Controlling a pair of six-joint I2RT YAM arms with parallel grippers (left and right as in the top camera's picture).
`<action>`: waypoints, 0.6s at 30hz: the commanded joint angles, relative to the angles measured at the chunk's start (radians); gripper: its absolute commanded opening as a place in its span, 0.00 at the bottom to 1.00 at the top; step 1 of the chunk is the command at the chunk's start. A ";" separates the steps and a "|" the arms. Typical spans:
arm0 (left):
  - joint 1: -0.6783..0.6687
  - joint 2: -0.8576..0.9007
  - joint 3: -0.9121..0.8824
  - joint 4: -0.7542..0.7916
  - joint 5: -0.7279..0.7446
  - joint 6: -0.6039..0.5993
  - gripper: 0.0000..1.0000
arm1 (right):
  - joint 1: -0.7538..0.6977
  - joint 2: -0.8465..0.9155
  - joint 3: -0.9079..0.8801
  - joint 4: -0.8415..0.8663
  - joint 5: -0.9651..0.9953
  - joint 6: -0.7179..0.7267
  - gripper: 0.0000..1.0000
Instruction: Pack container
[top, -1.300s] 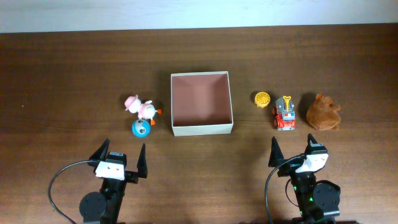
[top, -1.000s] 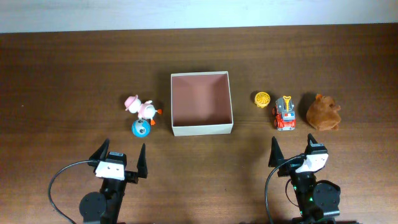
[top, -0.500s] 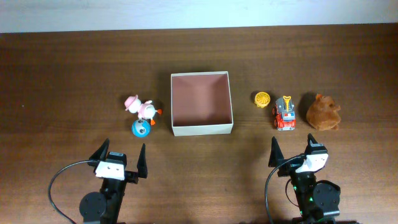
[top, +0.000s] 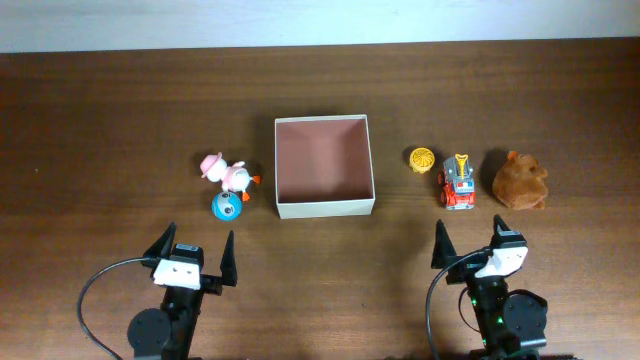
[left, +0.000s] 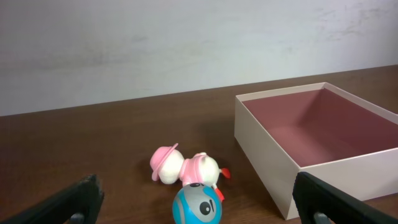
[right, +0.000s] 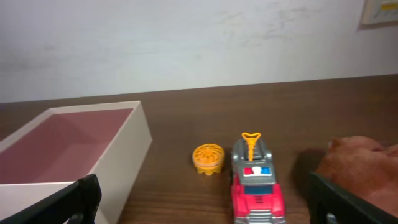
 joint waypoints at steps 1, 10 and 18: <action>0.002 -0.007 -0.008 0.002 0.000 0.016 1.00 | -0.006 0.011 0.066 -0.008 -0.098 0.050 0.99; 0.002 -0.008 -0.008 0.002 0.000 0.016 1.00 | -0.007 0.367 0.583 -0.309 -0.121 0.009 0.99; 0.002 -0.007 -0.008 0.001 0.000 0.016 1.00 | -0.006 0.933 1.284 -0.798 -0.121 -0.117 0.99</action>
